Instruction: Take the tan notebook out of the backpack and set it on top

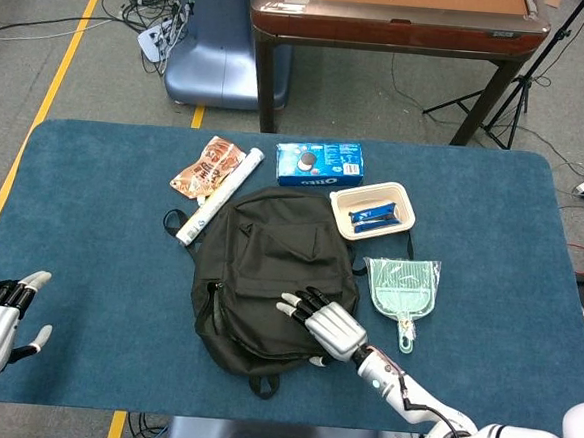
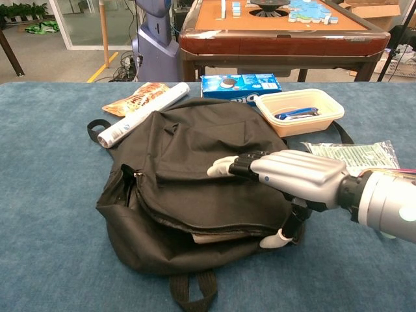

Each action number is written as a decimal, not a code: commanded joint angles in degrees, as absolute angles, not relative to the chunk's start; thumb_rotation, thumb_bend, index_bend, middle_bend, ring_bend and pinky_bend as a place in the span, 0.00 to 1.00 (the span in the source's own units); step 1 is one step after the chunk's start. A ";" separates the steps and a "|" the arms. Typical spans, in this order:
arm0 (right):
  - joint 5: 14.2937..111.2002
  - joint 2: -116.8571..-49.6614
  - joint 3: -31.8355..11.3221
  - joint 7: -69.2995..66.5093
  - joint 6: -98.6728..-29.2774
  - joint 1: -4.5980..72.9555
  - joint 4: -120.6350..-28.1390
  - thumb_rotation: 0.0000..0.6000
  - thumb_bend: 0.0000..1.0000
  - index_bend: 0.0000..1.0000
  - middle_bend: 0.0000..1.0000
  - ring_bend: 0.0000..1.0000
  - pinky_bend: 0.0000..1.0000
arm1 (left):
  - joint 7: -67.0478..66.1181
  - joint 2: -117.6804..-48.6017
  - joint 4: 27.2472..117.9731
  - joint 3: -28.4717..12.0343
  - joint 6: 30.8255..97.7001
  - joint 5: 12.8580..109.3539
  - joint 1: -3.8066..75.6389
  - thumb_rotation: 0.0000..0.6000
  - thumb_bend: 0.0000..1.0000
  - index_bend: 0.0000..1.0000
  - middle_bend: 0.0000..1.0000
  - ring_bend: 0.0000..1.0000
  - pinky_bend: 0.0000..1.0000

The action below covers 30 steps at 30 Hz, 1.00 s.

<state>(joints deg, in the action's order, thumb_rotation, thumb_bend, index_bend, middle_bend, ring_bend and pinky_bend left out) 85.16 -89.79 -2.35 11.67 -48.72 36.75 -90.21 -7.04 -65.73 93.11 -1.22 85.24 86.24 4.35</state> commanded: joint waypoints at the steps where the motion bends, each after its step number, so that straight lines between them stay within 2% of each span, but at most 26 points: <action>1: 84.73 -89.35 -2.36 11.26 -48.13 37.31 -90.91 1.00 0.25 0.09 0.09 0.00 0.00 | -7.09 -65.65 93.17 -1.24 85.17 86.09 4.34 1.00 0.27 0.15 0.18 0.18 0.13; 3: 84.69 -89.38 -2.31 10.65 -48.00 37.61 -91.00 1.00 0.29 0.13 0.13 0.00 0.00 | -7.18 -65.54 93.24 -1.29 85.15 86.00 4.35 1.00 0.27 0.15 0.18 0.18 0.13; 6: 84.79 -89.43 -2.13 9.98 -48.03 37.90 -91.14 1.00 0.32 0.13 0.15 0.00 0.00 | -7.23 -65.45 93.35 -1.30 85.22 85.98 4.31 1.00 0.27 0.15 0.18 0.18 0.13; 19: 85.77 -90.97 -1.31 8.44 -47.32 39.77 -92.40 1.00 0.32 0.14 0.16 0.00 0.00 | -7.19 -65.43 93.30 -1.20 85.14 85.76 4.16 1.00 0.27 0.15 0.18 0.18 0.13; 25: 84.30 -90.60 -1.67 9.09 -47.80 39.78 -92.36 1.00 0.32 0.17 0.17 0.00 0.00 | -6.92 -65.42 93.03 -1.19 85.07 85.57 4.08 1.00 0.27 0.15 0.18 0.18 0.13; 28: 82.77 -90.45 -1.78 9.99 -47.02 40.08 -92.27 1.00 0.37 0.22 0.18 0.00 0.00 | -6.74 -65.62 92.80 -1.23 84.89 85.61 4.22 1.00 0.27 0.15 0.18 0.18 0.13; 30: 81.89 -90.31 -1.69 10.81 -46.19 40.42 -92.45 1.00 0.46 0.29 0.19 0.00 0.00 | -6.66 -65.74 92.67 -1.19 84.80 85.73 4.29 1.00 0.27 0.15 0.18 0.18 0.13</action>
